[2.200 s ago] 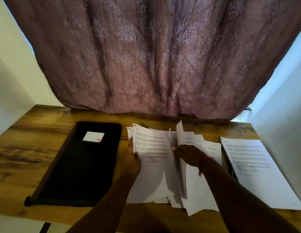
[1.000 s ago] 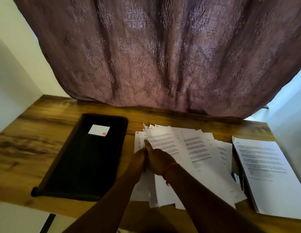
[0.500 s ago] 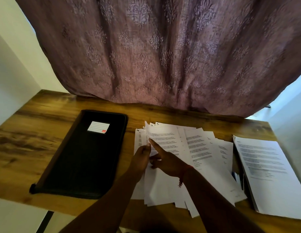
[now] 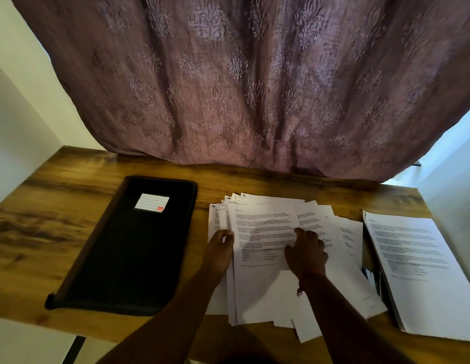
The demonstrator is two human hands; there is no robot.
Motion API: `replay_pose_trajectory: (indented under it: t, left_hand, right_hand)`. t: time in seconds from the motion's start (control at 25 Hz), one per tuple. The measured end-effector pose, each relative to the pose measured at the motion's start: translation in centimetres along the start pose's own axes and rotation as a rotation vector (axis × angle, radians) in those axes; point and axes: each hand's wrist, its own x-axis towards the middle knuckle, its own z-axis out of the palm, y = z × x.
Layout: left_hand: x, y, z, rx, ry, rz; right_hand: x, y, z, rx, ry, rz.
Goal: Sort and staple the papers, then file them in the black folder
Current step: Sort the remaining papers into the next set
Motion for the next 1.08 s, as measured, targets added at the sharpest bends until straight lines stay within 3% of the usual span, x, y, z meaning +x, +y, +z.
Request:
replay_pose_trajectory:
  t: [0.12,0.4,0.88,1.08]
  left_hand:
    - [-0.1,-0.1,0.2,0.118,-0.042,0.048]
    - [0.1,-0.2,0.4,0.140,-0.032,0.042]
    - [0.5,-0.8,0.1,-0.053,0.009,-0.052]
    - [0.6,-0.8,0.0,-0.080,-0.018,-0.080]
  right_hand:
    - [0.2,0.0,-0.1,0.020,-0.019,0.028]
    - [1.2,-0.4,-1.1,0.454,-0.047,0.076]
    - [1.4,0.0,-1.9,0.490,-0.009,0.134]
    - [1.9,0.7,-1.7,0.516,-0.064,0.125]
